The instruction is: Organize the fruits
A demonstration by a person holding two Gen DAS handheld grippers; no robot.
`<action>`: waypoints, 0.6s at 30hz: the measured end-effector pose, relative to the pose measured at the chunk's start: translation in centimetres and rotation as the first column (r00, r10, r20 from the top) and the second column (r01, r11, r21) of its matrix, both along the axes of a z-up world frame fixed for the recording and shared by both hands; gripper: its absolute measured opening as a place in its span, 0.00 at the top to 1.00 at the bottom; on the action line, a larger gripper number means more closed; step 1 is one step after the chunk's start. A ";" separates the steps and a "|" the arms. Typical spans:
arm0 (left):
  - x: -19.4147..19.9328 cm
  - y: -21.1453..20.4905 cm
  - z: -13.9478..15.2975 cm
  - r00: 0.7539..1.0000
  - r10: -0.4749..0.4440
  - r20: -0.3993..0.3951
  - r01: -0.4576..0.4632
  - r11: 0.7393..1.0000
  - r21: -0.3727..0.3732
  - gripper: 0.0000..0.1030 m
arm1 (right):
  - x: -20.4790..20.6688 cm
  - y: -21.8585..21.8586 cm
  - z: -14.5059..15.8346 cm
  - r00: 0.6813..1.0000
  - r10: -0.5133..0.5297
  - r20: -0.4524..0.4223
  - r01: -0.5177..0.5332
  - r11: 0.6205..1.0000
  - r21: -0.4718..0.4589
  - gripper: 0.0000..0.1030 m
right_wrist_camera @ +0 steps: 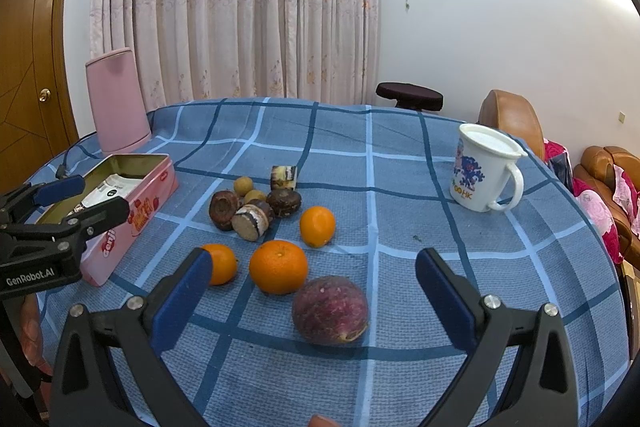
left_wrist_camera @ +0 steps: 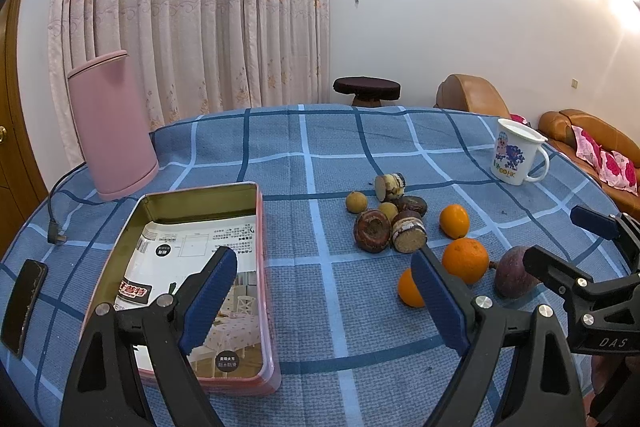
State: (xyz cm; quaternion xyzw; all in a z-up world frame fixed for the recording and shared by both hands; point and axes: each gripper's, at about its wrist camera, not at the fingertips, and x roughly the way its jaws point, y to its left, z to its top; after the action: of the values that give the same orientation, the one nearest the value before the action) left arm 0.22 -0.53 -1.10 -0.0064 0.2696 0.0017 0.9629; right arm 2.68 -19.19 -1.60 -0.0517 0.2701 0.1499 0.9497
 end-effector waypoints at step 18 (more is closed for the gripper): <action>1.9 -3.7 -2.3 0.988 -0.122 -0.090 0.121 0.993 -0.009 0.13 | 1.7 -1.7 -3.1 0.993 -0.036 -0.110 0.032 0.999 -0.039 0.14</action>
State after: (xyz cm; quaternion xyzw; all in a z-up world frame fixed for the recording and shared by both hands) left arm 2.08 -4.20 -3.43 0.0084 0.3127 -0.0572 0.9481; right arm 4.39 -20.87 -4.72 -0.0563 0.3260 0.1314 0.9345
